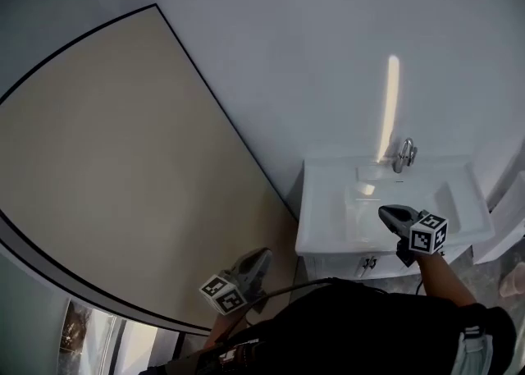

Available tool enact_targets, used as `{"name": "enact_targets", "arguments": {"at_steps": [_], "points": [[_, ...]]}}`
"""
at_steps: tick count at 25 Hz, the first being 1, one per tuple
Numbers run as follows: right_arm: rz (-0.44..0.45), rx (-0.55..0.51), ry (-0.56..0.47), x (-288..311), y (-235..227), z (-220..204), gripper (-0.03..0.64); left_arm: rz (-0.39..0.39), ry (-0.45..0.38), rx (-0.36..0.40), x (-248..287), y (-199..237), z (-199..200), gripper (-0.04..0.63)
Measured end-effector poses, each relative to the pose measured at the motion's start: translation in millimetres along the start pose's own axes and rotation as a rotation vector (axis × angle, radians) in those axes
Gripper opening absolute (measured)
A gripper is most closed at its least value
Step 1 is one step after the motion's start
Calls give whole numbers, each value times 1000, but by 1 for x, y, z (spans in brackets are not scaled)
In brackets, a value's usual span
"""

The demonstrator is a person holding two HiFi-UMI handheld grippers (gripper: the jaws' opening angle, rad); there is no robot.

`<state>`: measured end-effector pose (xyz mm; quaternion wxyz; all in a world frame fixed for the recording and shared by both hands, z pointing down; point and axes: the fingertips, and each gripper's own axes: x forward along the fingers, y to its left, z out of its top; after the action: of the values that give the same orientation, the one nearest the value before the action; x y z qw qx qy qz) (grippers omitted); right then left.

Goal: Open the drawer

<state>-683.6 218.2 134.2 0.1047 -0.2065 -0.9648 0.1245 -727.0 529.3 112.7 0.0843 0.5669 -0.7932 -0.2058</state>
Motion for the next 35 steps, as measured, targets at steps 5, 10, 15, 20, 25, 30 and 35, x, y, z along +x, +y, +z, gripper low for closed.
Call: {"name": "enact_targets", "arguments": {"at_steps": [5, 10, 15, 20, 25, 30, 35], "points": [[-86, 24, 15, 11, -9, 1, 2, -79, 50, -39, 26, 35, 8, 0], [-142, 37, 22, 8, -23, -13, 2, -151, 45, -45, 43, 52, -5, 0], [-122, 42, 31, 23, -54, -19, 2, -124, 69, -58, 67, 63, -15, 0], [-61, 20, 36, 38, -103, -9, 2, -75, 53, -26, 111, 70, -19, 0], [22, -17, 59, 49, -153, 13, 2, 4, 21, 34, 161, 61, -3, 0], [92, -21, 59, 59, -196, 35, 2, 63, 1, 30, 200, 59, -7, 0], [84, -37, 37, 58, -222, 30, 2, 54, 12, 24, 221, 63, -27, 0]]}}
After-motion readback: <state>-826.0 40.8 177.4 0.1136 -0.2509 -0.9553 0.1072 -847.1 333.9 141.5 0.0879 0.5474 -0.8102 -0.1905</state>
